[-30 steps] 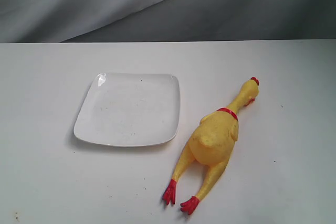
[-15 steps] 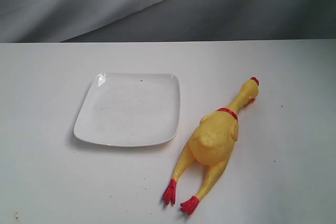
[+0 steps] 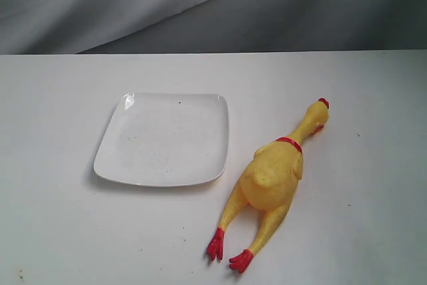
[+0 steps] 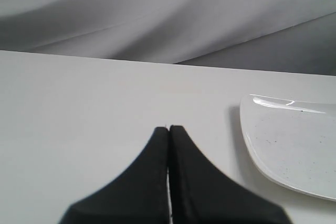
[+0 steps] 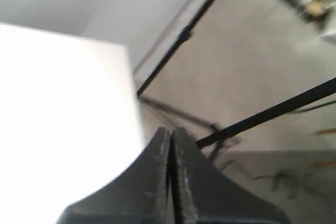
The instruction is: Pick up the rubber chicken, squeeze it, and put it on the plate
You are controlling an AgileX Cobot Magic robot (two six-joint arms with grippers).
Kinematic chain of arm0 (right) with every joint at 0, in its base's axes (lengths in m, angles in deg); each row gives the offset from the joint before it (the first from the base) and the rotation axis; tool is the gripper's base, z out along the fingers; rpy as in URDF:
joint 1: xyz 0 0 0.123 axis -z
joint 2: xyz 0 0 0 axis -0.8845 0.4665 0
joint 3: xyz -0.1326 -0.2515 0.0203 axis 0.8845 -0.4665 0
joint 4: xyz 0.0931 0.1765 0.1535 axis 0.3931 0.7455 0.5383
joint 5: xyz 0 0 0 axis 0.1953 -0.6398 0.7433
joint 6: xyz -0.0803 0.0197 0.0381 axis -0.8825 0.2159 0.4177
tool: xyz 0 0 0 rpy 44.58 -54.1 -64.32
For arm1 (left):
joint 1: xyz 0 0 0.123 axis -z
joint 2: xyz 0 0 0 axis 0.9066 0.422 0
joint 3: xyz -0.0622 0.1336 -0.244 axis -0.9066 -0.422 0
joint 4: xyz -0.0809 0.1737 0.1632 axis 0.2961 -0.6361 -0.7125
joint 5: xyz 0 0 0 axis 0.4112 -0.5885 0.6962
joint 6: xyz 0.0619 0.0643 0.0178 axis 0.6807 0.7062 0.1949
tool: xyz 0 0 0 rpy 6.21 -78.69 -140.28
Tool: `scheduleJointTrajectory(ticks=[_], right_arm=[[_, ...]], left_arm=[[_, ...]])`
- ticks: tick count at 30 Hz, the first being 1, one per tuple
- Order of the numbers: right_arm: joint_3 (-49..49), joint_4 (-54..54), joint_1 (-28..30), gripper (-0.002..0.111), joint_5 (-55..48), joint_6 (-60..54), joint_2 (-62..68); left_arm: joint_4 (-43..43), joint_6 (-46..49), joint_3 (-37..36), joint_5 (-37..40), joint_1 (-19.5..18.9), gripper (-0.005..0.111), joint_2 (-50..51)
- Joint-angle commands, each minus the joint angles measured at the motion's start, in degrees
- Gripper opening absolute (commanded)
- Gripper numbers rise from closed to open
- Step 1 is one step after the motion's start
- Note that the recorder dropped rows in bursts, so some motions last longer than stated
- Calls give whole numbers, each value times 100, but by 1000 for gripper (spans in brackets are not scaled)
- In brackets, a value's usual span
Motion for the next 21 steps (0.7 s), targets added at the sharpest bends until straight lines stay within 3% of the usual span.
scheduleJointTrajectory(ticks=[1, 7, 14, 16, 21], right_arm=[[807, 2302, 30, 0, -1549, -666, 961], [888, 3997, -39, 0, -1977, -666, 2021], [888, 3719, -1042, 4, -1531, -903, 2909], [888, 3441, -1348, 13, -1355, -948, 3005], [916, 3372, -1833, 51, -927, -308, 3020]], left_arm=[[-8, -9, -25, 15, -11, 0, -18], [-8, -9, -25, 15, -11, 0, -18], [-8, 8, -25, 15, -11, 0, -18], [-8, 8, -25, 15, -11, 0, -18], [-8, 8, -25, 15, -11, 0, -18]])
